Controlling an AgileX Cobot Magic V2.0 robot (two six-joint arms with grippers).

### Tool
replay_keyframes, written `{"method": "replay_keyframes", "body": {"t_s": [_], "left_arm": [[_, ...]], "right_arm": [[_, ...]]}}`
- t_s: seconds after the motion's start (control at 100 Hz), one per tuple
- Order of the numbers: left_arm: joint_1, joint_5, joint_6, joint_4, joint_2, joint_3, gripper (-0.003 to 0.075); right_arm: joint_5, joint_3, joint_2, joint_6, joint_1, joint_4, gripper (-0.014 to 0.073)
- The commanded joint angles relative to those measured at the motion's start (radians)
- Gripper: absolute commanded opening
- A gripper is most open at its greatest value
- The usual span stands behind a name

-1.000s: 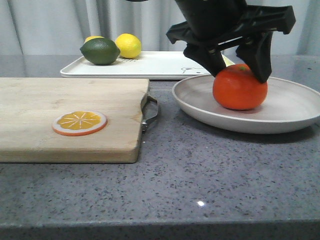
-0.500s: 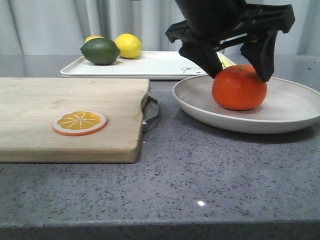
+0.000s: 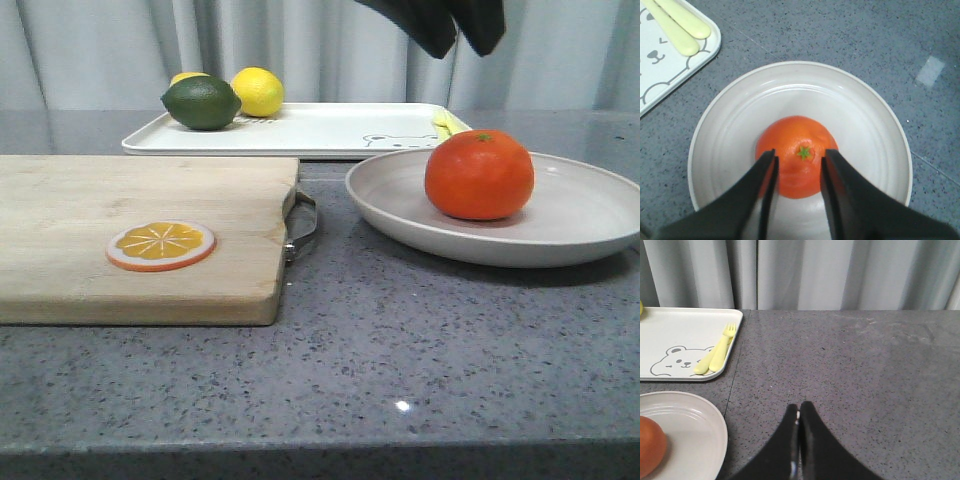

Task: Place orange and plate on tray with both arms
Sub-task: 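Lower the orange onto the plate, open the left gripper and withdraw, then move the right gripper to the plate rim farthest from the board and grasp it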

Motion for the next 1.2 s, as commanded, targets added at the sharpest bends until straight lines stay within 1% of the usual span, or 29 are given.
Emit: {"method": "replay_keyframes", "body": {"t_s": [0.0,0.07,0.12,0.25,0.36,0.45,0.57,0.74,0.92,1.0,1.1,1.19], "left_arm": [[0.011,-0.055,0.000,0.000,-0.101,0.031,0.0066],[0.028,-0.077,-0.009,0.000,-0.141,0.086,0.0007],[0.042,-0.097,-0.015,0.000,-0.173,0.126,-0.0018],[0.076,-0.121,-0.015,-0.002,-0.264,0.221,-0.0019],[0.100,-0.132,-0.018,-0.004,-0.357,0.312,-0.0019],[0.109,-0.164,-0.018,-0.004,-0.434,0.393,-0.0019],[0.109,-0.243,-0.041,-0.004,-0.562,0.526,-0.0019],[0.109,-0.320,-0.054,-0.002,-0.727,0.690,-0.0019],[0.109,-0.350,-0.092,0.002,-0.885,0.838,-0.0019],[0.109,-0.352,-0.105,0.002,-0.943,0.890,-0.0019],[0.109,-0.352,-0.147,0.002,-1.009,0.955,-0.0019],[0.109,-0.352,-0.147,0.004,-1.055,0.999,-0.0019]], "right_arm": [[-0.076,-0.038,0.010,-0.001,-0.003,-0.004,-0.0060],[-0.064,-0.038,0.010,-0.001,-0.003,-0.004,-0.0060],[-0.053,-0.038,0.010,-0.001,-0.003,-0.004,-0.0060],[-0.038,-0.038,0.010,-0.001,0.004,-0.004,-0.0060],[-0.036,-0.038,0.010,-0.001,0.036,-0.003,-0.0060],[-0.020,-0.039,0.020,-0.001,0.066,-0.003,-0.0060],[0.041,-0.063,0.057,-0.001,0.084,-0.003,-0.0060],[0.121,-0.137,0.140,-0.001,0.086,0.012,-0.0060],[0.236,-0.253,0.249,-0.001,0.086,0.071,-0.0060],[0.296,-0.311,0.299,-0.001,0.086,0.073,-0.0060],[0.363,-0.382,0.363,-0.001,0.091,0.073,-0.0030],[0.409,-0.440,0.422,-0.002,0.117,0.073,0.0068]]}}
